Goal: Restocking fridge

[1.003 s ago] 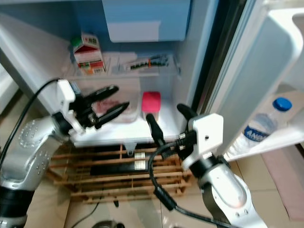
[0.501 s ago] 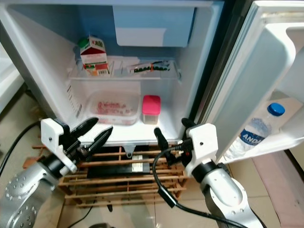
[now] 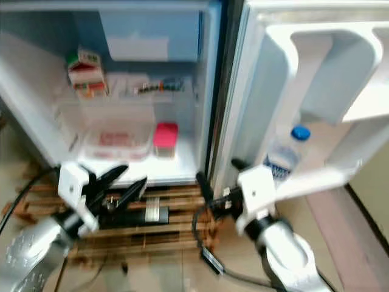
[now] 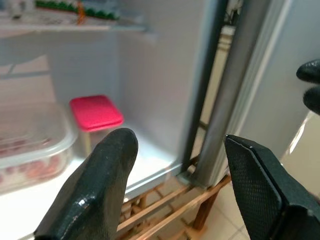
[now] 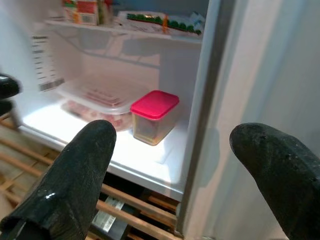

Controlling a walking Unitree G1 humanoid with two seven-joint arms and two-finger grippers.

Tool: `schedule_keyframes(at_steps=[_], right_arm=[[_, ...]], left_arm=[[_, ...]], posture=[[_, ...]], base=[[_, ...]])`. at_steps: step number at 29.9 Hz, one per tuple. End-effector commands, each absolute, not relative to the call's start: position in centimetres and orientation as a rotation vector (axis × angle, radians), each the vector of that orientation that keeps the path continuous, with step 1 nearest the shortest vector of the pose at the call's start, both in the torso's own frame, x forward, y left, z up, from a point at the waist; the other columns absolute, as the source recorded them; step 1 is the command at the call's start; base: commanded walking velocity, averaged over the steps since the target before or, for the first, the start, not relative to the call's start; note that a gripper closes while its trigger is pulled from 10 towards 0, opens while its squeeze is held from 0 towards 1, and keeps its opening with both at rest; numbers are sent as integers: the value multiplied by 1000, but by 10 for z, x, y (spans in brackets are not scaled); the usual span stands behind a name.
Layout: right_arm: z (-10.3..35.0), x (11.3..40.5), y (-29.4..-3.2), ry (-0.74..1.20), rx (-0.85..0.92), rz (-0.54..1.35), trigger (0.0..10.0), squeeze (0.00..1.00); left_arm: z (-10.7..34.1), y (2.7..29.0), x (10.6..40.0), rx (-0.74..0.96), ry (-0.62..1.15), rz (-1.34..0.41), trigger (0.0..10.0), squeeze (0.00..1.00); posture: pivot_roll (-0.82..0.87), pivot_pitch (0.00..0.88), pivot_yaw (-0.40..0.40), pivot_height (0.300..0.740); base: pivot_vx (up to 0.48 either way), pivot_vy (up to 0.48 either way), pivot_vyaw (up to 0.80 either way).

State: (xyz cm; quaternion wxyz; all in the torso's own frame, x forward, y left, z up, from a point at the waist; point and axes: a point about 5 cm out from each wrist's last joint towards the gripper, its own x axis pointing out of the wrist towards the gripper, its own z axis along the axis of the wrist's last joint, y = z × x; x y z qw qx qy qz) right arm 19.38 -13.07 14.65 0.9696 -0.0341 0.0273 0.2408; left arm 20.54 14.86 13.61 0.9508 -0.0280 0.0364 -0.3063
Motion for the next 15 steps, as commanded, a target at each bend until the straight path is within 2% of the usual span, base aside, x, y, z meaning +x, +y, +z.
schedule_keyframes(at_steps=[1, 9, 15], right_arm=[[149, 192, -132, 47, -62, 512, 10000, 0], [145, 181, -126, 97, -23, 659, 10000, 0], [147, 188, -139, 77, 11, 573, 10000, 0]], left_arm=[[137, 146, 204, -57, 72, -642, 10000, 0], [129, 151, 202, -56, 88, -644, 10000, 0], [120, 155, 205, -52, 99, -646, 10000, 0]], posture=[[70, 5, 20, 740], [79, 5, 21, 740], [80, 3, 29, 740]], base=[[0, -480, 0], [0, -480, 0], [0, -480, 0]])
